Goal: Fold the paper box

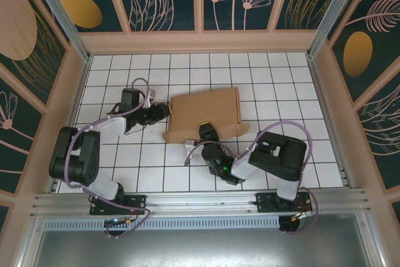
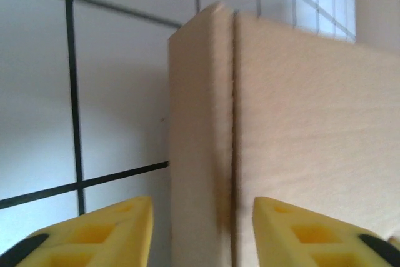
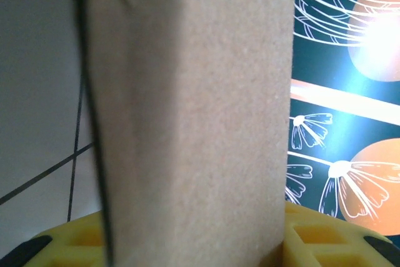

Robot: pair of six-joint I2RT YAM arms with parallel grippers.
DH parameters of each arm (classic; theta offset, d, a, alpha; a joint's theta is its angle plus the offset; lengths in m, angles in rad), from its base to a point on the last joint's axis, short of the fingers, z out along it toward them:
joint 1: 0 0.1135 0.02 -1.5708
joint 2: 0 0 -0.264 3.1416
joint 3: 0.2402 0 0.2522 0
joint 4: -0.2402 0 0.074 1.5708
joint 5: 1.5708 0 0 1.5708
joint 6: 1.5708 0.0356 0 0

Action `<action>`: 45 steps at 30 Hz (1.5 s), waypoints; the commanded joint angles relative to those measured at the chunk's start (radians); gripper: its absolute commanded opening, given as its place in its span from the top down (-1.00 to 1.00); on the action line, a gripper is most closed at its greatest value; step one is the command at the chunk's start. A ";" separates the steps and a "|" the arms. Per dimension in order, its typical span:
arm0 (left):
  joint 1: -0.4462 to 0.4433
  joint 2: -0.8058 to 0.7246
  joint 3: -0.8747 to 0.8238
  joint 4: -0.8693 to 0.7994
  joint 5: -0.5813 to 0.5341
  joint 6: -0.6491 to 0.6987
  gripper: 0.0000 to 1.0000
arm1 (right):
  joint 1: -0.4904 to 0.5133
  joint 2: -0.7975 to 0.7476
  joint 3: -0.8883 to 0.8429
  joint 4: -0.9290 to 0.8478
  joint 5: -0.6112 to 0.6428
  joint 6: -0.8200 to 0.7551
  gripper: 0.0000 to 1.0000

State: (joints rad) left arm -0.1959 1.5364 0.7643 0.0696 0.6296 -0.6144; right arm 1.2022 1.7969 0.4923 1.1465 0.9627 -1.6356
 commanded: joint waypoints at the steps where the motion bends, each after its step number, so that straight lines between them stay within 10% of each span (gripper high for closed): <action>1: -0.002 -0.141 0.111 -0.126 -0.101 0.026 -0.03 | 0.017 -0.154 0.063 -0.310 -0.029 0.236 0.12; 7: -0.002 -0.359 0.242 -0.248 -0.274 0.057 -0.18 | 0.006 -0.362 0.426 -1.293 -0.323 0.843 0.11; 17: -0.002 -0.461 0.289 -0.292 -0.262 0.040 -0.20 | -0.152 -0.232 0.966 -2.050 -0.940 1.130 0.00; 26: -0.002 -0.475 0.173 -0.245 -0.221 0.015 -0.19 | -0.220 -0.082 1.065 -2.143 -1.126 1.142 -0.01; 45: -0.080 -0.509 0.047 -0.202 -0.296 -0.157 -0.07 | -0.244 -0.018 0.999 -2.049 -1.057 1.106 -0.26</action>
State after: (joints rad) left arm -0.2424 1.0527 0.7956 -0.1459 0.3859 -0.7006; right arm 0.9642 1.7683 1.5188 -0.9173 -0.1047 -0.5179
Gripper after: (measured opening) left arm 0.541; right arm 0.628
